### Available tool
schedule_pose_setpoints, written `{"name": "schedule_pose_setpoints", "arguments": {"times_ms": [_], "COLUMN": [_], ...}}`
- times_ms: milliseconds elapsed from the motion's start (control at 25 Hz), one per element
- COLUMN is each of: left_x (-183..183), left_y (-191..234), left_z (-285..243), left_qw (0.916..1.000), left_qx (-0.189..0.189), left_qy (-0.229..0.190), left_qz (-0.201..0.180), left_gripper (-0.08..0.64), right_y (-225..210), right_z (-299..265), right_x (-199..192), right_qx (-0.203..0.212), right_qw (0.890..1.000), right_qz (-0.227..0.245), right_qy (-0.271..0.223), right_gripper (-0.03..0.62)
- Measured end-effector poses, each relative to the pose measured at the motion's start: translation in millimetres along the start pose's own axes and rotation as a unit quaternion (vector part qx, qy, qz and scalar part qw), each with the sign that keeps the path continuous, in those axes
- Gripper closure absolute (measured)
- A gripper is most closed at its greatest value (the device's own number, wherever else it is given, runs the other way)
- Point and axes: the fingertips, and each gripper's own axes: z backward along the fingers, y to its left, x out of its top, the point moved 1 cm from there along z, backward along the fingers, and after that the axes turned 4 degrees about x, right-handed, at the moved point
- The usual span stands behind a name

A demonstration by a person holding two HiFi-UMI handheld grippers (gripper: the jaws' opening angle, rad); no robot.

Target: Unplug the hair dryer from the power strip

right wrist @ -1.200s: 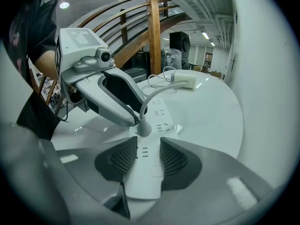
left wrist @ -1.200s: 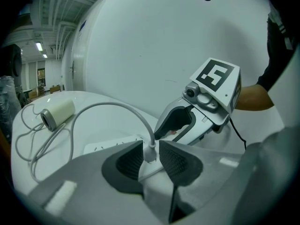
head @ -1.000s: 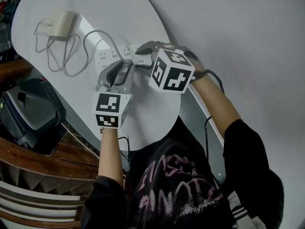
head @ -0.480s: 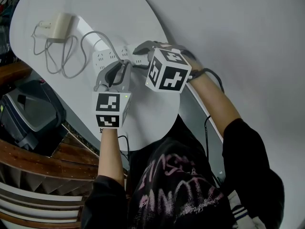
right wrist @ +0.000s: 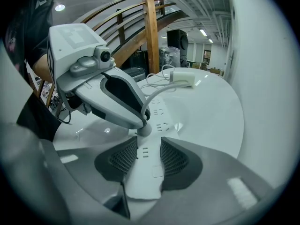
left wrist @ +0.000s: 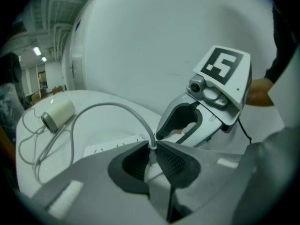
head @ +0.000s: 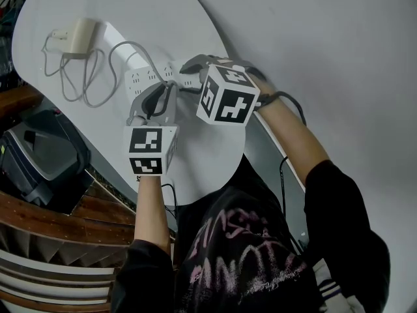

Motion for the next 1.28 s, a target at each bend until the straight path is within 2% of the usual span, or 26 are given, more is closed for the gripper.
{"name": "schedule_pose_setpoints", "arguments": {"times_ms": [80, 200, 280, 480, 680, 840, 1000, 1280], "left_x": [0.4, 0.4, 0.3, 1.0, 0.9, 0.8, 0.5, 1.5], "left_y": [1.1, -0.5, -1.5, 1.1, -2.1, 0.4, -2.7, -0.5], "left_z": [-0.4, 0.3, 1.1, 2.3, 3.3, 3.0, 4.3, 3.7], "left_qw": [0.9999, 0.9999, 0.9998, 1.0, 0.9996, 1.0, 0.9992, 0.9999], "left_qx": [0.001, 0.008, 0.008, 0.004, 0.008, 0.005, 0.011, 0.007], "left_qy": [-0.001, 0.002, 0.001, -0.005, 0.0, -0.002, 0.006, 0.005], "left_qz": [0.011, -0.015, -0.019, 0.006, -0.028, -0.004, -0.038, -0.013], "left_gripper": [0.499, 0.5, 0.502, 0.502, 0.503, 0.503, 0.505, 0.505], "right_y": [-0.3, -0.2, -0.1, 0.2, -0.7, 0.0, -0.5, -0.4], "right_z": [0.0, -0.4, -0.3, 0.1, 0.0, -0.7, -0.5, -0.6], "right_x": [-0.2, -0.3, -0.4, 0.9, 0.7, 0.7, 0.9, 0.9], "right_qx": [-0.002, -0.001, 0.001, 0.002, 0.002, 0.001, 0.002, 0.001], "right_qw": [1.0, 1.0, 1.0, 1.0, 1.0, 1.0, 1.0, 1.0], "right_qz": [-0.001, -0.001, -0.002, -0.005, -0.006, -0.008, -0.01, -0.01], "right_qy": [-0.001, -0.001, 0.0, -0.001, 0.0, 0.0, -0.001, 0.0], "right_gripper": [0.428, 0.428, 0.427, 0.428, 0.426, 0.426, 0.426, 0.425]}}
